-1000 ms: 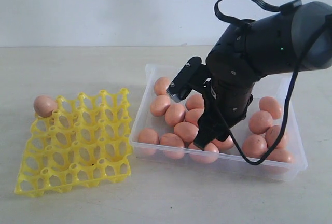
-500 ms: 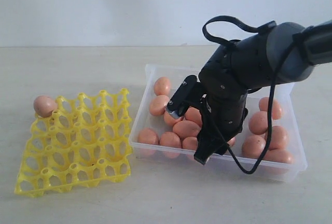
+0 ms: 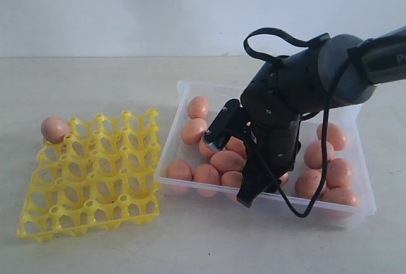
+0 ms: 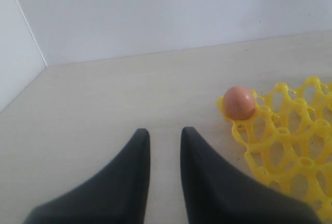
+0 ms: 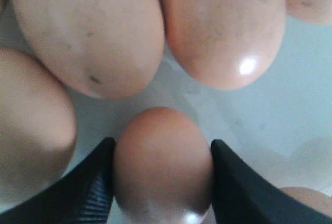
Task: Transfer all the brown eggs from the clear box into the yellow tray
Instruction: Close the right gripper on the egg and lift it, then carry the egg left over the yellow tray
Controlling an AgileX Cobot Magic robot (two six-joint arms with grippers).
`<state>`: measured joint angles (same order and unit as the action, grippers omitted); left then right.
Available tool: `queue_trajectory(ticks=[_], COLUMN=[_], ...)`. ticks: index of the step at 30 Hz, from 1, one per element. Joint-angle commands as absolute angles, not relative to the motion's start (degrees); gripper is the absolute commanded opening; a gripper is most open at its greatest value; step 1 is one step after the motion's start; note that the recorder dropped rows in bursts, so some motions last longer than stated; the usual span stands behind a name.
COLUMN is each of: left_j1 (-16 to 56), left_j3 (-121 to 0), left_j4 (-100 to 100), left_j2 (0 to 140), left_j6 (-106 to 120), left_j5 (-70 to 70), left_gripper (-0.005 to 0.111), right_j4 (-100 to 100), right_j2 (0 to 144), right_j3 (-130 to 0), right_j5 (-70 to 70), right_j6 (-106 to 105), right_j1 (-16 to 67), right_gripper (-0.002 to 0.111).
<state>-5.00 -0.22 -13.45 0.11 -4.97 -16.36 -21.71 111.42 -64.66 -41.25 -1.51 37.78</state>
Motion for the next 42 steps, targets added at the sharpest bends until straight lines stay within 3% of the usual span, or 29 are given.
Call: queue_trajectory(ticks=[1,2,8,23,36,42], left_j1=[-5.12,-5.12,-5.12,-5.12,-5.12,-5.12], left_j3=[0.00,0.00,0.00,0.00,0.00,0.00], left_j4=[-13.34,-13.34,-13.34,-13.34,-13.34,-13.34], left_j2=[0.00,0.00,0.00,0.00,0.00,0.00], left_j6=[-5.09,-5.09,-5.09,-5.09,-5.09,-5.09], left_j5=[-16.24,-16.24,-16.24,-16.24,-16.24,-16.24], left_gripper=[0.022,0.022,0.022,0.022,0.022,0.022], right_j4=[-21.53,-21.81,-25.02,-17.08,-16.96,-16.96], right_j2=[111.41,111.41,107.39,93.96,105.07,111.62], right_j3=[-64.66,-64.66,-64.66,-64.66,-64.66,-64.66], right_j5=[-42.66,-42.66,-38.17,-8.99,22.66,30.41], right_j6=[-2.08,-2.08,1.72,5.31,7.09,9.12], right_j1=[37.69,37.69,37.69,39.29,46.53,47.16], right_gripper=[0.007,-0.001,0.001,0.000,0.000,0.000])
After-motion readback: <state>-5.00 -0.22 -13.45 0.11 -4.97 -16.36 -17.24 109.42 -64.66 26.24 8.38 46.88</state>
